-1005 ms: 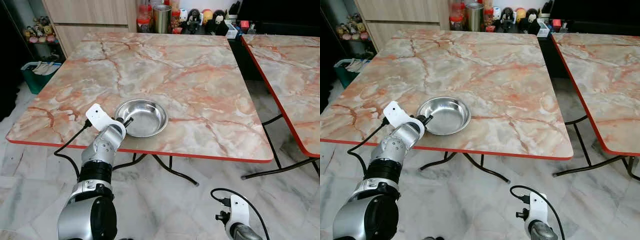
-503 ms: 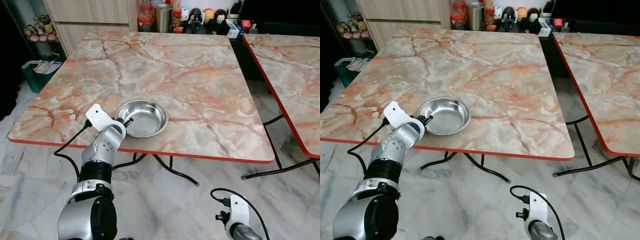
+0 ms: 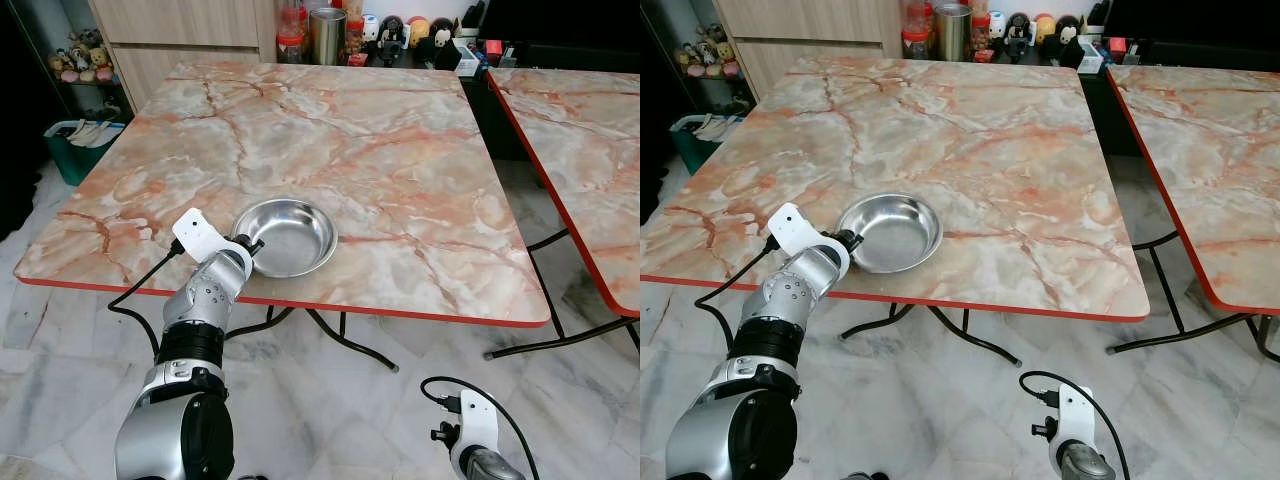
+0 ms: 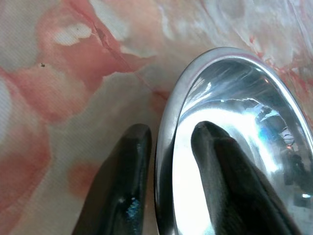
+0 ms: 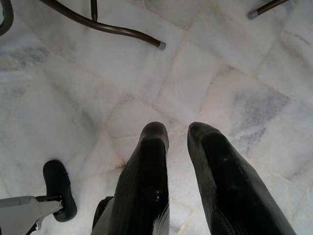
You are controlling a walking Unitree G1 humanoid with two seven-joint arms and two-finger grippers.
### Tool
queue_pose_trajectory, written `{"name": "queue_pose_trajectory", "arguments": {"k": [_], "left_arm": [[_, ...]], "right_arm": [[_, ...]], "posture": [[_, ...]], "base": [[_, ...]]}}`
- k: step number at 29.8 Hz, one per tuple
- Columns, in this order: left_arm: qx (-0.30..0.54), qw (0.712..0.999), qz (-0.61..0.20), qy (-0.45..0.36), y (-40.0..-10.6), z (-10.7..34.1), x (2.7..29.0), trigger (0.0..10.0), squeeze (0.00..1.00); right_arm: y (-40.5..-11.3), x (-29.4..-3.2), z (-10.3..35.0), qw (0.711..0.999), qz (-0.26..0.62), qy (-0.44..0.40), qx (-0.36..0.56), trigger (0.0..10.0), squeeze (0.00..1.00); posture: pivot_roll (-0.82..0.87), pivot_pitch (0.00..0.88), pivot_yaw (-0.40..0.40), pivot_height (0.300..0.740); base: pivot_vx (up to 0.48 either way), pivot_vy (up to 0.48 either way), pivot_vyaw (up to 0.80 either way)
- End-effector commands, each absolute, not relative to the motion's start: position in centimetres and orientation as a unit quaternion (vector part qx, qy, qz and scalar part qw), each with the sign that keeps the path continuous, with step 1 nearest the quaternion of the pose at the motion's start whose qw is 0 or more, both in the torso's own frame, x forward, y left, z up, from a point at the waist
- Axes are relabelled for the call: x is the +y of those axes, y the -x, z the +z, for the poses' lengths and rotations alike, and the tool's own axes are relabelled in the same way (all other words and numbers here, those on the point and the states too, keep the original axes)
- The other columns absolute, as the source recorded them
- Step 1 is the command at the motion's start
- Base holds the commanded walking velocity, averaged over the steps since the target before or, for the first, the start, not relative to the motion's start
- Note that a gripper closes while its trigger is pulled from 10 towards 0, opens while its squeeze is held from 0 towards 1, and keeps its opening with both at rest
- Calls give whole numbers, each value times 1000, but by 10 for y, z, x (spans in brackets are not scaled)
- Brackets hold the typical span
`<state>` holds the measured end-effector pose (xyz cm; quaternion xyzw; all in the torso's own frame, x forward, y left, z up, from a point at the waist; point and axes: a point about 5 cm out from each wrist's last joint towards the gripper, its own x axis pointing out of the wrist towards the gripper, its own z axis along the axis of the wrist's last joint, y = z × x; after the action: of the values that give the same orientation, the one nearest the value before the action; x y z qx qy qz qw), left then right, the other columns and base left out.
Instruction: Setting the table
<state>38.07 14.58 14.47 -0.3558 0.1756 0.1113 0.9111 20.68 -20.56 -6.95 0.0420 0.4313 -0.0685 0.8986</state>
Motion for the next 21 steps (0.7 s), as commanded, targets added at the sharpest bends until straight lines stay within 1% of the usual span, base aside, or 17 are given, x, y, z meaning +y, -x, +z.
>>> {"name": "queue_pose_trajectory", "arguments": {"k": [1,5,6,7,11,14,18,21], "left_arm": [[179,914,117,344,-379,143,149,10000,1000],[179,918,120,334,-379,144,151,10000,1000],[175,920,121,328,-378,145,152,10000,604],[170,923,121,322,-378,147,154,10000,0],[157,934,125,294,-378,151,159,10000,0],[134,943,135,272,-376,157,169,10000,0],[83,940,137,302,-375,170,182,10000,0],[56,941,147,301,-373,175,195,10000,0]], "right_arm": [[-204,-206,-71,895,-69,-42,438,10000,0],[-204,-206,-71,895,-69,-42,438,10000,0],[-204,-206,-71,895,-69,-42,438,10000,0],[-204,-206,-71,895,-69,-42,438,10000,0],[-204,-206,-71,895,-69,-42,438,10000,0],[-204,-206,-71,895,-69,-42,438,10000,0],[-204,-206,-71,896,-68,-42,438,10000,0],[-204,-206,-71,896,-68,-42,438,10000,0]], "posture": [[41,96,-15,736],[40,95,-15,736],[40,95,-15,736],[40,95,-15,736],[41,97,-16,736],[43,97,-17,736],[43,97,-17,736],[44,98,-17,736]], "base": [[0,0,0],[0,0,0],[0,0,0],[0,0,0],[0,0,0],[0,0,0],[0,0,0],[0,0,0]]}}
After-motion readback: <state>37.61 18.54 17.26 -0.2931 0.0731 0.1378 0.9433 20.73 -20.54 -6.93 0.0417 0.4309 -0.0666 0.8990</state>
